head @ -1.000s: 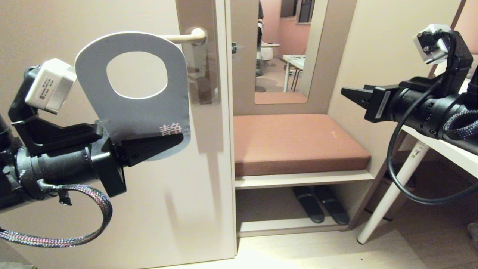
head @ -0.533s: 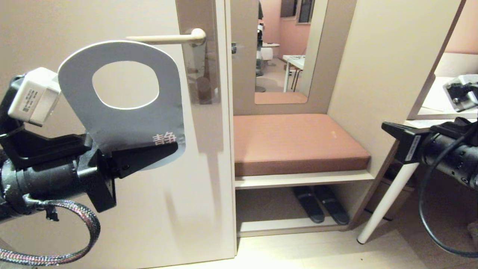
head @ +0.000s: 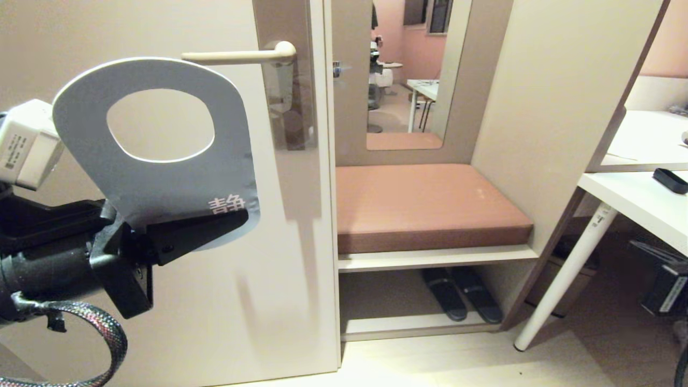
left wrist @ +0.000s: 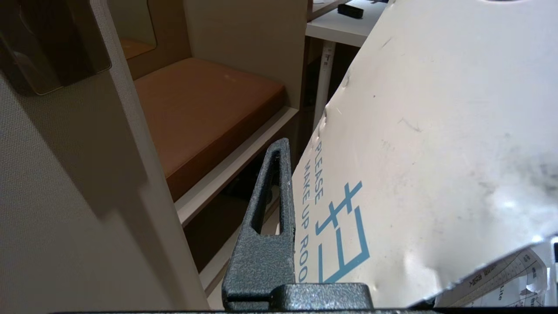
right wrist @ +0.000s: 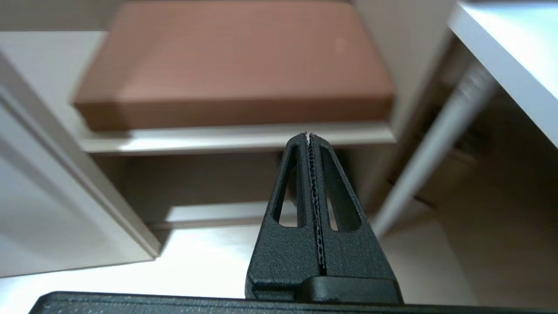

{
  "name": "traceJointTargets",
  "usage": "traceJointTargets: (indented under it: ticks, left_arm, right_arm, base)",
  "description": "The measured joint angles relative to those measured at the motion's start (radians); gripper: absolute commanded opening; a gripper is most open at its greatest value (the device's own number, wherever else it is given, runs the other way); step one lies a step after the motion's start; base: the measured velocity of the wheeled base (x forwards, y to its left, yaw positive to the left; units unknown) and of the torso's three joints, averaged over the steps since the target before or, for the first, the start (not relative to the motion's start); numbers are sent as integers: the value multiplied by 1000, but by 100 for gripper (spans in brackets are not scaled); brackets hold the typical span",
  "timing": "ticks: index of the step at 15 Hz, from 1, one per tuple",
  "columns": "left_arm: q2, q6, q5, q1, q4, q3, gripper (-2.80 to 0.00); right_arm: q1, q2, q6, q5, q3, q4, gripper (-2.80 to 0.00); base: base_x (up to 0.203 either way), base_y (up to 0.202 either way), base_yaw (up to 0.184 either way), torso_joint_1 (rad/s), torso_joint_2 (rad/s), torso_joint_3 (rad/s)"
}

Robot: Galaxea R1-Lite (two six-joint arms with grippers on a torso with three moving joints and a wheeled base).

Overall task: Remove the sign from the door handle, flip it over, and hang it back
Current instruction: Hang the sign back with the other side facing out

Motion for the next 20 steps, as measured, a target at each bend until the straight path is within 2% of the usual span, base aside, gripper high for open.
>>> traceJointTargets:
  ticks: [7,13,15,17,18,20]
  left_arm:
    - [-27,1,0,-5,1,25,-280]
    - [-31,2,-2,-27,1,33,-280]
    - [-32,1,-1,-38,0,33,-280]
    - [-34,1,0,-41,0,34,-280]
    - [-35,1,2,-40,0,34,-280]
    - [-42,0,18,-38,0,38,-280]
  right_arm:
    - [-114,-279,-2,-23,240,52,-280]
    - [-151,-615,-4,-5,291,344,-280]
    - [-153,-745,-6,60,274,476,-280]
    - [-160,-848,-20,167,260,585,-280]
    - [-164,-891,-37,219,260,614,-280]
    - [-168,-941,-47,245,262,622,-280]
  base:
    - [0,0,0,0,0,0]
    - [0,0,0,0,0,0]
    - [0,0,0,0,0,0]
    - [0,0,0,0,0,0]
    - [0,0,0,0,0,0]
    - [0,0,0,0,0,0]
